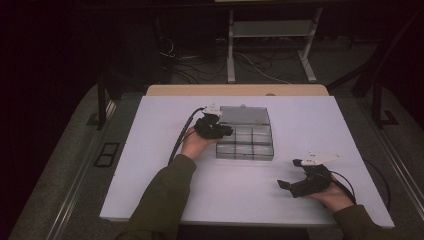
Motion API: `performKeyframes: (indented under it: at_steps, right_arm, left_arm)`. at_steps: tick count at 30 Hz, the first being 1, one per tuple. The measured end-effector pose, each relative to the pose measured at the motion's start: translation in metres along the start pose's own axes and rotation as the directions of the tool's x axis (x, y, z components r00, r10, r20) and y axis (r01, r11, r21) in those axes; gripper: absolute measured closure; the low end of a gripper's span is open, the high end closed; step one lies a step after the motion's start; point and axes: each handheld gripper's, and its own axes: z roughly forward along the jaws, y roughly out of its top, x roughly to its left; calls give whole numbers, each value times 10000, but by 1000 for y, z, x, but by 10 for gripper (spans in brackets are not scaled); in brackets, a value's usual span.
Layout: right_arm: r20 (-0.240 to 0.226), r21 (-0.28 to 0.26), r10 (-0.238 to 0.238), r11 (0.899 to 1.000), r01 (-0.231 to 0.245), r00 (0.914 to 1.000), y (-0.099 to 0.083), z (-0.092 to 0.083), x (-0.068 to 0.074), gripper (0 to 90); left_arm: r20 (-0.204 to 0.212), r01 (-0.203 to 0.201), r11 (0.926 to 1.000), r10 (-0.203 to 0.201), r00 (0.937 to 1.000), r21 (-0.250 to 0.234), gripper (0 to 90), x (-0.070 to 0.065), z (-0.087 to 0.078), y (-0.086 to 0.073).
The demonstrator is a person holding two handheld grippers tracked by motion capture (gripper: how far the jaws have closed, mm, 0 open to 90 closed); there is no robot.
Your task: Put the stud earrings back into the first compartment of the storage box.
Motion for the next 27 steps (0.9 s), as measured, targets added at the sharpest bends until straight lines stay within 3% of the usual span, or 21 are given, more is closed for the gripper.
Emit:
performKeyframes:
  at_steps: [8,18,27]
  right_arm:
    - [-4,1,14,10000,-14,10000,0,0,0,13]
    - [-4,2,8,10000,-8,10000,0,0,0,13]
    - [-28,-43,-4,10000,4,10000,0,-1,0,13]
  left_arm:
    - [-22,-44,9994,45,10000,339,781,1,7,-4]
    - [52,64,9997,-65,10000,215,748,-1,6,-3]
    - [144,36,10000,-37,9999,74,646,-5,-6,0]
